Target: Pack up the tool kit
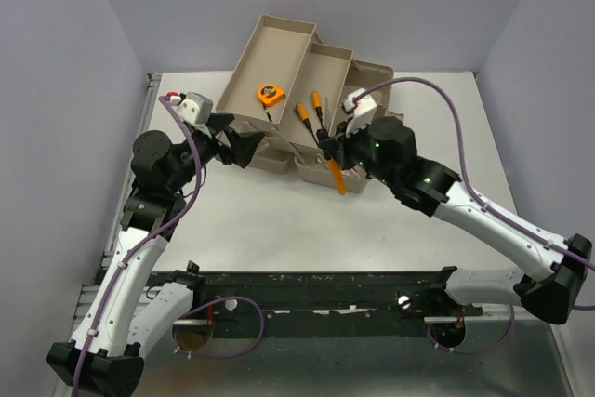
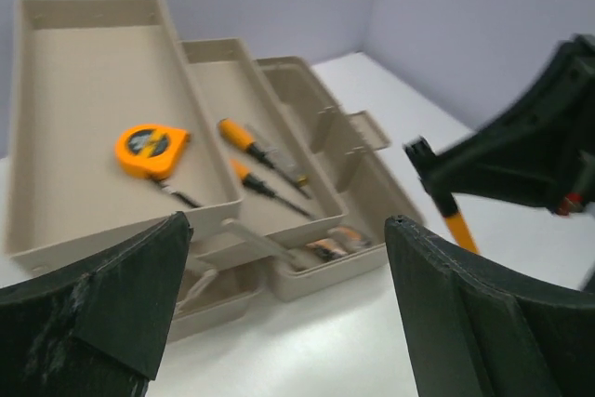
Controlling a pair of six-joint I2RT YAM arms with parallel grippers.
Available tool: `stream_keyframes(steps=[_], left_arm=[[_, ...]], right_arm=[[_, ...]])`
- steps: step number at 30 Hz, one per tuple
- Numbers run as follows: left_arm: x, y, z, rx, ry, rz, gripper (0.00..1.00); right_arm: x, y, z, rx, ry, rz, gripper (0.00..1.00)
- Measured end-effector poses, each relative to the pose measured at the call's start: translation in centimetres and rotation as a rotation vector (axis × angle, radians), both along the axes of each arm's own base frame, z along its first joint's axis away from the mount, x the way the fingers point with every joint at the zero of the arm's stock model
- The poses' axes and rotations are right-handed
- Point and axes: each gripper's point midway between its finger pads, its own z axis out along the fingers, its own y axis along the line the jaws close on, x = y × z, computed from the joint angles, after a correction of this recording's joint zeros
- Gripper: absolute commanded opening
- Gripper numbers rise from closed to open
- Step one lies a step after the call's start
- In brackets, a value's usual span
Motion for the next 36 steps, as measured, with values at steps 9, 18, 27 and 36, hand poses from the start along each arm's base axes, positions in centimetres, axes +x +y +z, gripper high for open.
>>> stream_keyframes(steps=[9, 18, 27, 36], left_arm=[[-5.6, -10.3, -0.1, -0.199, 0.103, -0.493, 0.99], [-5.0, -15.4, -4.5, -0.185, 0.31, -0.551, 0.89], [-3.1, -17.9, -7.4, -0.15, 0.428, -0.512, 0.23], [-2.8, -18.7, -7.5, -0.117, 0.444, -0.502, 0.0]], right_arm=[[1.2, -2.7, 8.5, 0.351, -0.096, -0.187, 0.01], [1.9, -1.7, 8.1, 0.415, -0.051, -0.212, 0.01], [1.9, -1.5, 8.5, 0.449, -0.059, -0.205, 0.01], [2.6, -2.7, 7.7, 0.434, -0.062, -0.284, 0.58]])
